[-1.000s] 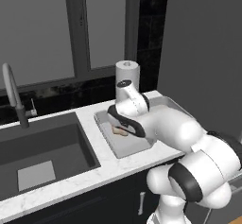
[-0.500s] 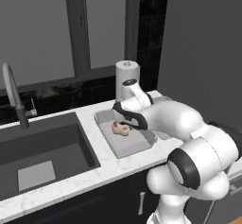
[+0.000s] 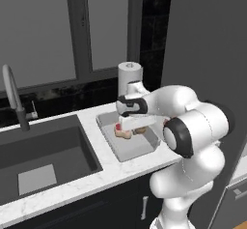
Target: Place one sweet potato and one steak in each tupperware on the nearby counter, to pack two identical lunches.
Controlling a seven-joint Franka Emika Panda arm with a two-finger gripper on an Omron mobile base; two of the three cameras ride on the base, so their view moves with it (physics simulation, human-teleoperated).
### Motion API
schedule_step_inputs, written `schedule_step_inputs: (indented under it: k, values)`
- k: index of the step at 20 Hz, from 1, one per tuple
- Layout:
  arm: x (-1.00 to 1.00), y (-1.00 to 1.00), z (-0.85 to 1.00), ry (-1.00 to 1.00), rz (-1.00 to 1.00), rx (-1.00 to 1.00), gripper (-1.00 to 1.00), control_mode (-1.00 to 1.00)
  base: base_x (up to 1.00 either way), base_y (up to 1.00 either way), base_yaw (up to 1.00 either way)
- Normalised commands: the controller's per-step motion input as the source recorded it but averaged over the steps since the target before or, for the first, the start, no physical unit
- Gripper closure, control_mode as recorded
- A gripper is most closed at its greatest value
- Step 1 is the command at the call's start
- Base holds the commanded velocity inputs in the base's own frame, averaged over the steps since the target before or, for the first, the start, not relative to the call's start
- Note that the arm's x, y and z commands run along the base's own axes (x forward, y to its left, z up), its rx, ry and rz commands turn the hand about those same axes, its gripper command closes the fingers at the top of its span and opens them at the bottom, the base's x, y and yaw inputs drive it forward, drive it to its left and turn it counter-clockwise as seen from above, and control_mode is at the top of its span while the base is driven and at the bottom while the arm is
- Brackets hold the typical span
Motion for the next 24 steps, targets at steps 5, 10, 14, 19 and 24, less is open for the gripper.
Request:
schedule_step_inputs:
  k: [5,10,14,19,24]
  values:
    - [0.01,0.2,-0.6,0.15,0.0,0.0,1.0,-1.0,0.0,0.0,0.0]
    - [0.04,0.01,-0.29,0.03,0.0,0.0,1.0,-1.0,0.0,0.0,0.0]
    - [0.45,0.0,-0.21,0.04,-0.01,0.0,1.0,-1.0,0.0,0.0,0.0]
    - [0.7,0.0,-0.03,0.01,-0.02,0.0,1.0,-1.0,0.0,0.0,0.0]
    - [0.36,0.0,0.0,0.0,-0.02,0.0,1.0,-1.0,0.0,0.0,0.0]
